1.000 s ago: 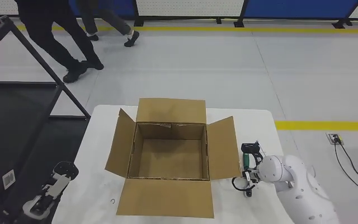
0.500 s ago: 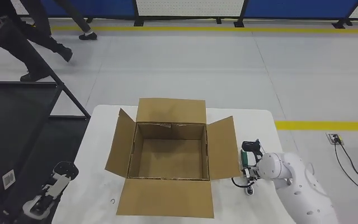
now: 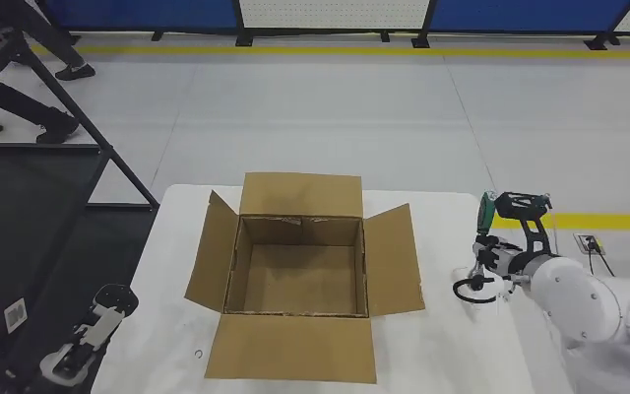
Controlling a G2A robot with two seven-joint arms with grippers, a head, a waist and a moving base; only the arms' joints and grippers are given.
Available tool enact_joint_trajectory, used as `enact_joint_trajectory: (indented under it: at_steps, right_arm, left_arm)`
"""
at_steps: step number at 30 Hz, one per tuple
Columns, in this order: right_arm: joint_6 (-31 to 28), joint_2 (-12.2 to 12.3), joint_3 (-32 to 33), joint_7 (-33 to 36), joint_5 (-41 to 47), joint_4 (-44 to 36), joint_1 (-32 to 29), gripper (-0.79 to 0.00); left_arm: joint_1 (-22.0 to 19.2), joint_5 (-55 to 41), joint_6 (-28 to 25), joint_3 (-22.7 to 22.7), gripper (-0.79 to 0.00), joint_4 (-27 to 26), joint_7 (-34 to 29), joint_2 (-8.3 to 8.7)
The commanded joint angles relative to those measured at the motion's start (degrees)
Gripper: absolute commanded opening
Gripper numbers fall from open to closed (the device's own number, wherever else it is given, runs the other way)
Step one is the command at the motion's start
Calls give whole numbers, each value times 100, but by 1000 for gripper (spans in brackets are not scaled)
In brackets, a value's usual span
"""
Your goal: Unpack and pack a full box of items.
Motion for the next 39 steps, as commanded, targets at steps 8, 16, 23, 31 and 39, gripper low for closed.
enact_joint_trajectory:
  at_steps: [8,16,23,31,39]
  right_arm:
    - [-737,-63,-1410,279,562,-1099,1264,-785]
    - [-1047,-508,-4179,-39,524,275,2971,-785]
    - [-1059,-1071,-5656,-309,650,1691,3994,-785]
    - [-1059,-1071,-5656,-309,650,1691,3994,-785]
    - [-1418,-1206,-5822,-992,785,2433,3847,-785]
  left_arm:
    - [-5,-75,57,-135,0,91,245,-10]
    - [156,-325,18,-810,0,446,670,-41]
    - [313,-518,-67,-1018,0,517,701,-66]
    - [313,-518,-67,-1018,0,517,701,-66]
    - [313,-518,-67,-1018,0,517,701,-66]
